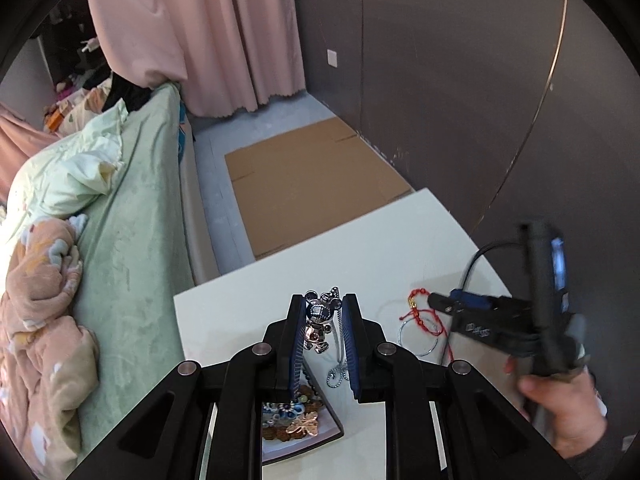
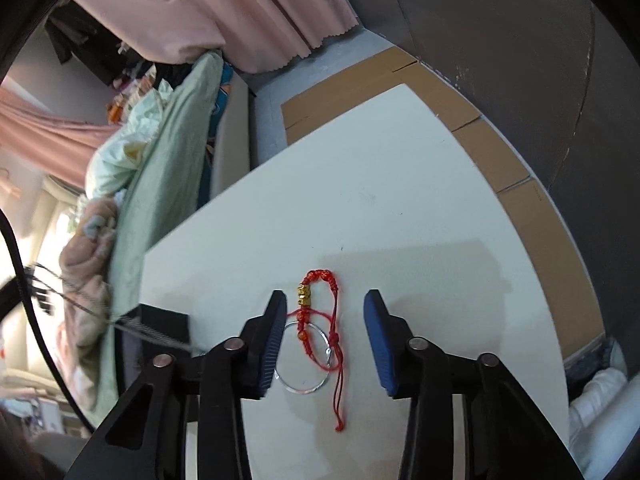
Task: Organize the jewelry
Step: 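Carry the chain toward the box with the left tool while the right tool grasps the red string bracelet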
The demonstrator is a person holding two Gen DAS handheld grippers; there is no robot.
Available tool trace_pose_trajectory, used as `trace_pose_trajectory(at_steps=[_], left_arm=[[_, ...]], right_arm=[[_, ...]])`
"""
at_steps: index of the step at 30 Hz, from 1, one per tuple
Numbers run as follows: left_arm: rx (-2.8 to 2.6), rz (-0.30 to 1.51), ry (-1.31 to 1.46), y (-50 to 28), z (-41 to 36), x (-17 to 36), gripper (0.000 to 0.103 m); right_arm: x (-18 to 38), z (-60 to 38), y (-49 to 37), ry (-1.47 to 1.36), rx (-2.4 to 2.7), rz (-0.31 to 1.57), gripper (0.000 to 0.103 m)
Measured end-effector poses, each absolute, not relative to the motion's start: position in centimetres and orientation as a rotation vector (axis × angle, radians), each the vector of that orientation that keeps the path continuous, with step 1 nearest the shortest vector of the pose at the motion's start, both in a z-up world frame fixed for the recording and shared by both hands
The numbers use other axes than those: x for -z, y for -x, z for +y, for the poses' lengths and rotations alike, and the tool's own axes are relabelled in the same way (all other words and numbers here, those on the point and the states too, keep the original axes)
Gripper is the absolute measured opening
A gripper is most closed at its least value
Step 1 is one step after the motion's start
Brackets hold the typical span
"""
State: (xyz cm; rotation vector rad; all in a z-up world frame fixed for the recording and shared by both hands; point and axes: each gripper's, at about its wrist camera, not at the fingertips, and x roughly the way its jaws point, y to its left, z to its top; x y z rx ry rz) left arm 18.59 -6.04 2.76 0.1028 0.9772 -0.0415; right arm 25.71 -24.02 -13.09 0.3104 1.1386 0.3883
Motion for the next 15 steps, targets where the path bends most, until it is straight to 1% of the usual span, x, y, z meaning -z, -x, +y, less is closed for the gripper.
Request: trace_pose_trajectory(at_steps=[3,6,7,8,9,11,15], left_arm=[[0.034,0.95,-0.096,-18.2,-5.5,-4.4,0.019],[0.025,0.921,-0.091,-17.7,-5.0,-6.1,0.019],[0.022,0.913,-0.09,-17.5,-4.9,-6.6,0.019],[0.019,0.904,-0.091,-17.4,-4.8,-7.1,0.019],[0.015,0.894,-0.091,-17.3,-4.5,-7.6,0.019],[0.007,0.875,-0.094,-17.0,-4.4,-8.8,0.019],[-0.009,0.834,-0.098,-16.2,-4.2,-11.2,0.019]], right_arm=[[13.7,-22.9,-26.0,-0.231,-0.34,1.13,0.035],[13.7,-21.5,-25.8,-0.141,-0.303,1.106,0.026],[13.7,-21.1,-25.7,-0.113,-0.296,1.104,0.022],[13.6,-20.7,-25.6,-0.069,-0.282,1.094,0.011],[13.7,-20.3,-25.5,-0.034,-0.273,1.097,0.008],[13.6,-20.1,-25.2,-0.027,-0.289,1.107,0.005],[13.0,-21.0,-24.9,-0.134,-0.356,1.127,0.005]])
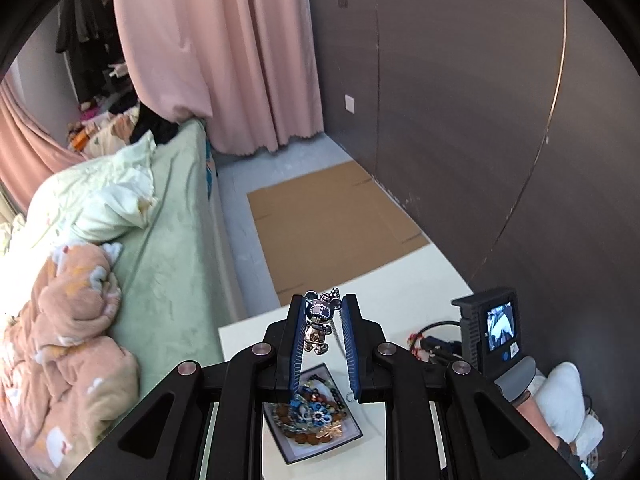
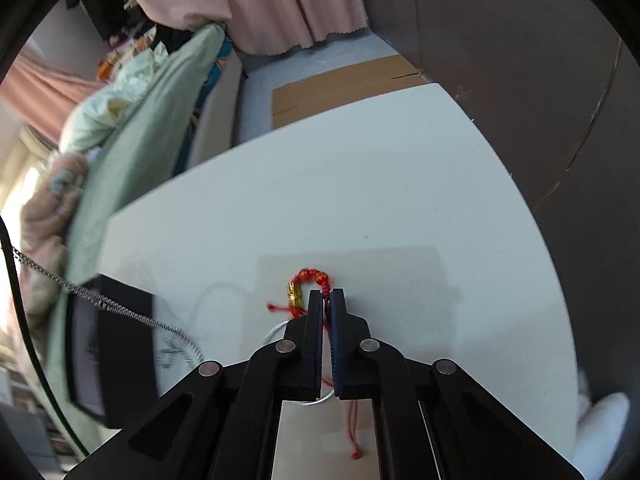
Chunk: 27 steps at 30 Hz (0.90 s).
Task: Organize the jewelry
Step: 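Carry the chain toward the box with the left tool while the right tool grasps the red string bracelet, then lower the skull chain into the black box and open the left tool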
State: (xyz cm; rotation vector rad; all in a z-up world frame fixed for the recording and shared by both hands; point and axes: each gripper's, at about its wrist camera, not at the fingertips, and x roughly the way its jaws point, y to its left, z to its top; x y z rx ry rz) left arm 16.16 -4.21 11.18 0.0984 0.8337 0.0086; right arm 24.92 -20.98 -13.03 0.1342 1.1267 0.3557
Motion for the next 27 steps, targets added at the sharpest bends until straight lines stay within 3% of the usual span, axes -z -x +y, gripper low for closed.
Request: trace_pose_trajectory(at_steps=[16,27], left_arm=[[-0.082,0.68,-0.121,-13.2,-2.7,-19.5,0.019],[-0.112,0.658,-0.138,-12.2,-2.2,-21.3,0.019]], right_arm=[[7.3,-22.7,-22.2,-0.403,-0.549,0.917,0.005],[4.3,-22.0,-20.1,-0.449,-0.671,0.784,0.005]])
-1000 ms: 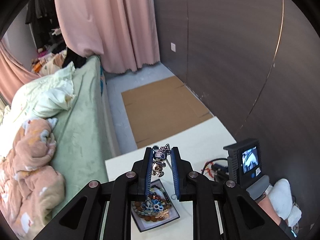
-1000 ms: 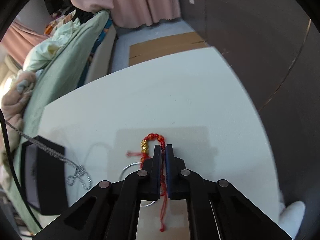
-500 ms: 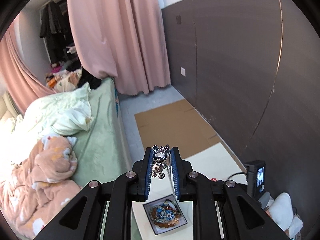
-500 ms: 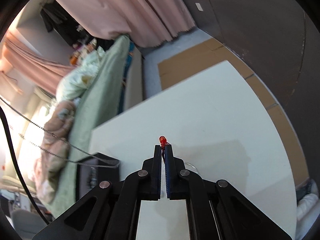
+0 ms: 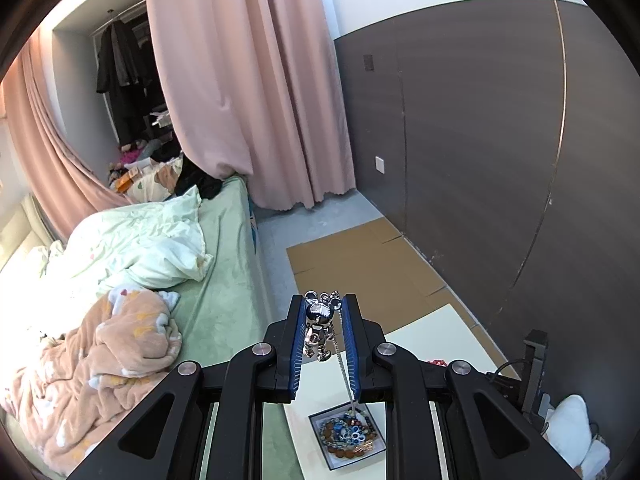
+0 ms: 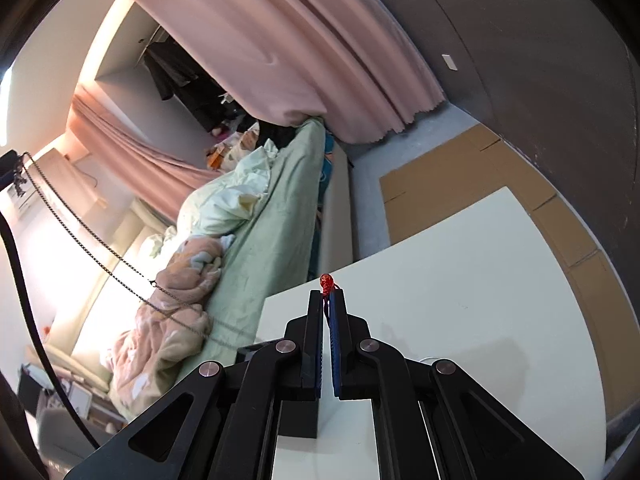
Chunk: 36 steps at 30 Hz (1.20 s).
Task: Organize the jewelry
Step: 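Lower the skull chain into the black box and open the left tool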
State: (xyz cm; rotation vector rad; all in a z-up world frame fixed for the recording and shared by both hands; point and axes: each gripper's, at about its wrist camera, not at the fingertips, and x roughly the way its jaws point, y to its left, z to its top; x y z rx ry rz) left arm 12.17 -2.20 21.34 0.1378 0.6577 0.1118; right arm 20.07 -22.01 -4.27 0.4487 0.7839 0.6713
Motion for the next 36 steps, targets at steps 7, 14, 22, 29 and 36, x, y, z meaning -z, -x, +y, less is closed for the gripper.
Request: trace_pose_trajectory(at_steps=[7,14,22,29,36], left_arm=[[-0.115,0.675,-0.135,-12.4,-1.9,-20.4,0.019],[-0.1,0.691,-0.127,-13.1,-1.9,-19.7,0.019],[-0.085,0.709,-0.125,-13.8,-1.7,-18.5,0.019],[-0.074,0.768,-0.09,-14.5,-0.8,-14.8,0.019],[-0.052,0.846,-0.034,-15.0,0.2,-9.5,0.019]], right_arm=[[4.5,-22.2,-20.1,-0.458,-0.675,0.797,0.005],[4.6,-22.3,-20.1,-0.454,-0.672,0.802,0.005],[4.8,-22.1,-20.1,-0.449,-0.669,0.812,0.005],[4.2,-22.1,-19.6,-0.455,-0.691,0.798,0.005],[3.5,-22.1,-19.3,-0.483,-0.727,0.773,0.005]])
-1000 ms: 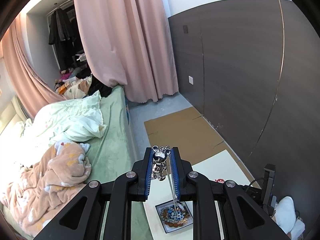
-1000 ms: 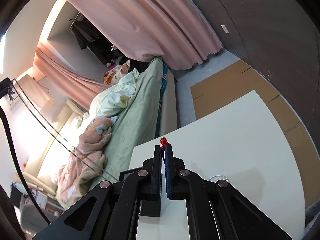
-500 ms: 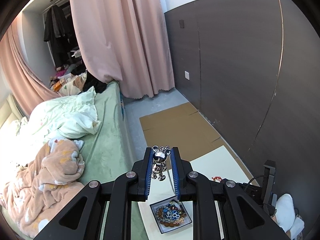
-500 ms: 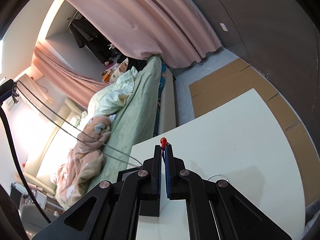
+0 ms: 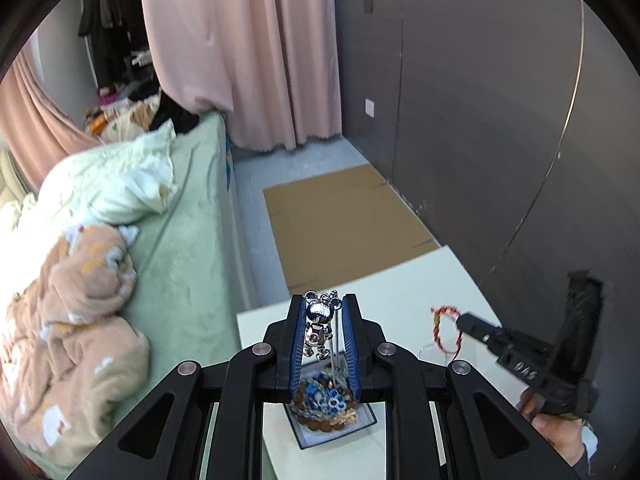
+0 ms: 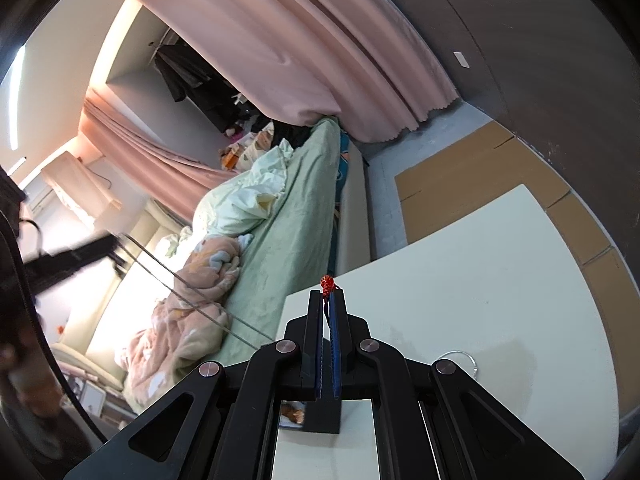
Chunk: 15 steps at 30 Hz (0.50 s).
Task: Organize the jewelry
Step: 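Lower the skull chain into the black box and open the left tool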
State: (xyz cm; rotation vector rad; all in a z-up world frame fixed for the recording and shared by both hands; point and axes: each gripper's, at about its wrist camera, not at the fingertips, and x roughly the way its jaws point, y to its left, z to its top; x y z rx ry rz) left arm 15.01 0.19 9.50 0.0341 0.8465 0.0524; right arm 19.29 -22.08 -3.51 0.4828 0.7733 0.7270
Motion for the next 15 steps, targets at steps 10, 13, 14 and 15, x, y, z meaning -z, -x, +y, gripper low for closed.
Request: trace_pose_trajectory(at_steps=[10,13,14,15], left_arm=[[-0.029,0.919,0.046,-15.7,0.7,-3.4,0.019],[-0.017,0.945,0.076,-16.0,0.9,-1.5,0.019],[-0.013,0.951,0.084,-16.1,0.9,-1.0,0.019],[-0.007,0.959,0.097,-16.2,0.9,-0.4,0.019]], right_arm=[[3.5,-21.0,-19.3,-0.466,-0.741,0.775,0.005],[3.4,-20.7,-19.3,-0.461,-0.746,0.772,0.005],[3.4,-20.6,-19.3,-0.46,-0.749,0.771,0.005],[3.4,-20.5,-19.3,-0.459,-0.751,0.77,0.005]])
